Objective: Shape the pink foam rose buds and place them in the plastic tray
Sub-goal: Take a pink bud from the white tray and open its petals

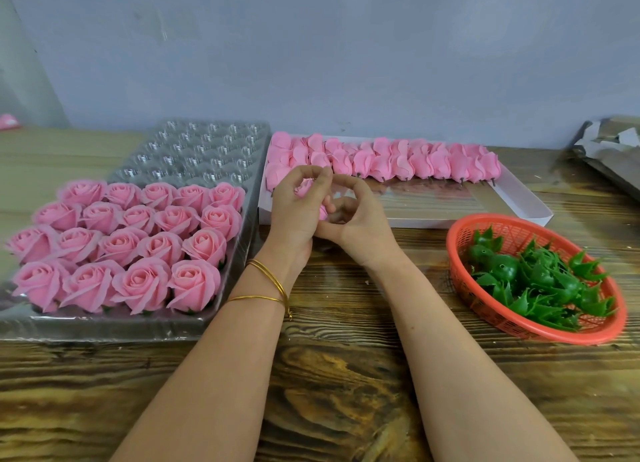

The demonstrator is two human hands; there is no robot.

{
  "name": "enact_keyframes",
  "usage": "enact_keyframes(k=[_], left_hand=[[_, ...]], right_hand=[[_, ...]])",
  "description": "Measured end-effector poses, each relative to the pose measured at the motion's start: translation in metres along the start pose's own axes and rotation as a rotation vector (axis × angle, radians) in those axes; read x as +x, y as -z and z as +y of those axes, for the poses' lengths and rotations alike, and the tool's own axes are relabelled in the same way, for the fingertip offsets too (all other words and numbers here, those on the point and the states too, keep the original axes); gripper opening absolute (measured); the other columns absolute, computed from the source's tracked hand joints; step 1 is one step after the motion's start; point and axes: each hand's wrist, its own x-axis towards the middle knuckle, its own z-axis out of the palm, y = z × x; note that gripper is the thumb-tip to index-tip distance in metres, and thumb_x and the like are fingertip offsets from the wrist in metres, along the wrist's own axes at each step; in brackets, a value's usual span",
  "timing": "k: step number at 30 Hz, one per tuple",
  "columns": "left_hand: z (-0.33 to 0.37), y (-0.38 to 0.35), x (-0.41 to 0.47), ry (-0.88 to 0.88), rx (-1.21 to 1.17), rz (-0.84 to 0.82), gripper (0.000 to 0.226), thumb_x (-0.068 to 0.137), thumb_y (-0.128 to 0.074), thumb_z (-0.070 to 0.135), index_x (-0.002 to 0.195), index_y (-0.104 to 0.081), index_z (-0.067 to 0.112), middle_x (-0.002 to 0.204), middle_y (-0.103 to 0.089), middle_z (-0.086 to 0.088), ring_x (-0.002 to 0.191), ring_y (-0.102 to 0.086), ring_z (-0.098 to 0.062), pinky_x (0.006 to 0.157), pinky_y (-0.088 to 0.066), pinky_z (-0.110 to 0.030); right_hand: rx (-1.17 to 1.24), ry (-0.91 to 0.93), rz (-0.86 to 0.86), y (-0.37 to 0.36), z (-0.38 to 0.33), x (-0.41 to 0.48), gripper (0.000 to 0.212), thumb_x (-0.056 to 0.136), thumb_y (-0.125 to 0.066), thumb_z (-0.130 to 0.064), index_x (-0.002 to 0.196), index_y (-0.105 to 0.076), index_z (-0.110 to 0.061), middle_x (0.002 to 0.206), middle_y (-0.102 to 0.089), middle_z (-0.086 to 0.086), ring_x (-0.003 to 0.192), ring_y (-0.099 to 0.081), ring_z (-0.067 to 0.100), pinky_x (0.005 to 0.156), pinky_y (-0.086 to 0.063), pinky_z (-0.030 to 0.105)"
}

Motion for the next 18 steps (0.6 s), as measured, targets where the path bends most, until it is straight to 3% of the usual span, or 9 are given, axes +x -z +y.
enact_keyframes(k=[5,14,18], left_hand=[[0.002,0.0,-0.002,-0.028,0.011,-0.029,0.009,0.086,-0.07,0.016,0.081,-0.064,0.019,0.049,-0.05,0.007,0.049,-0.048,-0.007,0.052,-0.048,-0.022],[0.004,0.002,-0.004,-0.042,0.064,-0.043,0.013,0.081,-0.075,0.012,0.082,-0.063,0.018,0.068,-0.06,0.004,0.053,-0.052,-0.008,0.057,-0.05,-0.028],[0.001,0.002,-0.004,-0.143,0.22,0.016,0.018,0.079,-0.076,0.016,0.078,-0.063,0.028,0.086,-0.065,0.006,0.078,-0.063,-0.014,0.062,-0.053,-0.03]], right_hand=[[-0.016,0.021,0.02,0.0,0.001,0.0,0.069,0.071,-0.079,0.005,0.13,-0.046,-0.008,0.072,-0.056,-0.003,0.059,-0.055,0.0,0.063,-0.048,0.016],[-0.029,-0.025,-0.059,0.003,-0.002,-0.002,0.066,0.075,-0.075,0.007,0.132,-0.044,-0.008,0.073,-0.057,-0.004,0.066,-0.059,0.003,0.069,-0.051,0.021],[0.086,-0.119,-0.021,0.004,-0.009,-0.003,0.06,0.063,-0.061,-0.007,0.123,-0.054,-0.01,0.068,-0.061,-0.002,0.064,-0.058,0.01,0.063,-0.049,0.023]])
